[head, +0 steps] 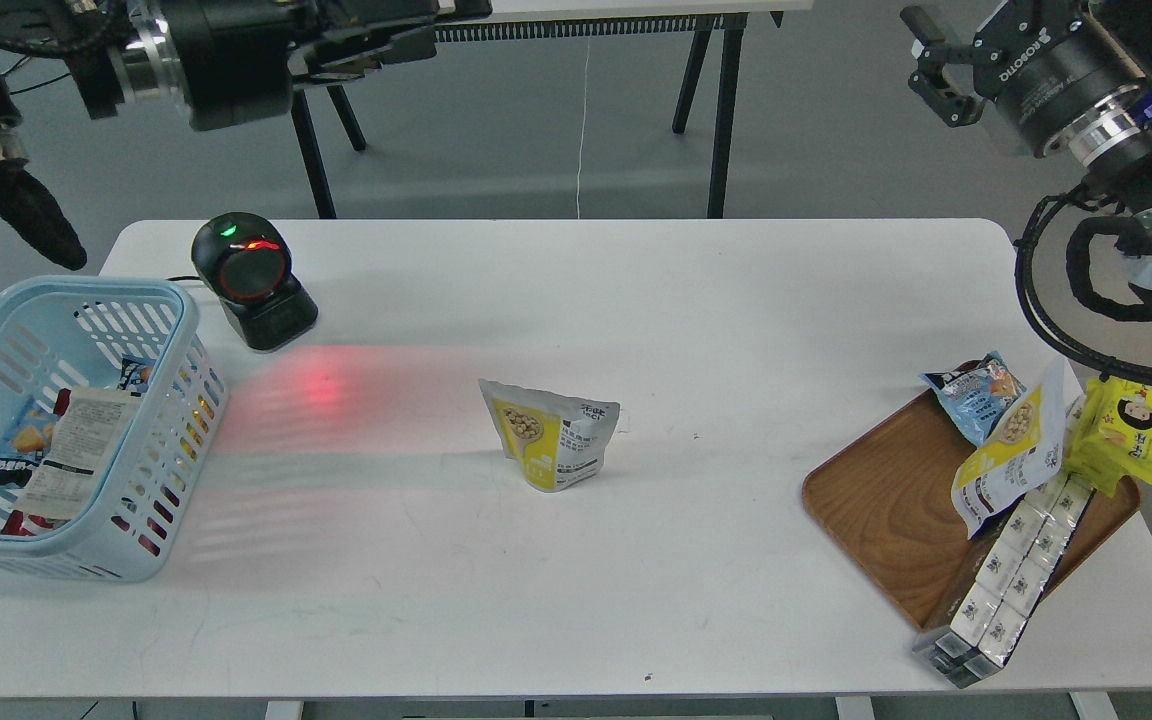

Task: Scan snack and place in basket
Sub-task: 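Reach the left gripper to the snack bag on the table, then grasp the snack bag with the left gripper and lift it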

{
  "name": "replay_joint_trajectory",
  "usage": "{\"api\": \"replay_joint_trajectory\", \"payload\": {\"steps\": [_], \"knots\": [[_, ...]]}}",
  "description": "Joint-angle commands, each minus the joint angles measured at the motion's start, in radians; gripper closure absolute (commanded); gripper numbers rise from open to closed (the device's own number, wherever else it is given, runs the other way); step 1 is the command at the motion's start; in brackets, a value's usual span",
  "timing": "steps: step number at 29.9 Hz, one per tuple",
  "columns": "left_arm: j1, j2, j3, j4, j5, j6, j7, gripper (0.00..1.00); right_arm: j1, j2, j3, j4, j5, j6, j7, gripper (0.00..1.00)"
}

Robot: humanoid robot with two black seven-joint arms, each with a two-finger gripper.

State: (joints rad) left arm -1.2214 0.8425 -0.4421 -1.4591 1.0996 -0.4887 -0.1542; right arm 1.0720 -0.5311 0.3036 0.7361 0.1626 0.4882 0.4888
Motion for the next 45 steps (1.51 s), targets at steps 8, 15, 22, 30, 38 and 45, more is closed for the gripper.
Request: {"api": "replay_joint_trajectory", "payload": {"steps": [8, 15, 22, 30, 38, 45], "knots": [[0.039, -0.095, 0.032, -0.113, 0.504, 0.000, -0.010, 0.10, -0.184, 0.105, 0.319, -0.020, 0.041, 0.001, 0.000, 0.00], [0.069, -0.170, 0.106, -0.118, 0.744, 0.000, -0.044, 0.10, -0.216, 0.164, 0.381, -0.055, 0.041, 0.001, 0.000, 0.00], [0.095, -0.223, 0.203, -0.104, 1.017, 0.000, -0.053, 0.10, -0.216, 0.164, 0.377, -0.047, 0.041, 0.001, 0.000, 0.00], [0.140, -0.223, 0.255, -0.103, 1.082, 0.000, -0.053, 0.10, -0.231, 0.164, 0.373, -0.044, 0.041, 0.001, 0.000, 0.00], [0.181, -0.226, 0.258, -0.086, 1.082, 0.000, -0.053, 0.11, -0.231, 0.163, 0.374, -0.043, 0.041, 0.001, 0.000, 0.00], [0.186, -0.270, 0.258, -0.067, 1.082, 0.000, -0.053, 0.20, -0.233, 0.163, 0.373, -0.041, 0.040, 0.001, 0.000, 0.00]]}}
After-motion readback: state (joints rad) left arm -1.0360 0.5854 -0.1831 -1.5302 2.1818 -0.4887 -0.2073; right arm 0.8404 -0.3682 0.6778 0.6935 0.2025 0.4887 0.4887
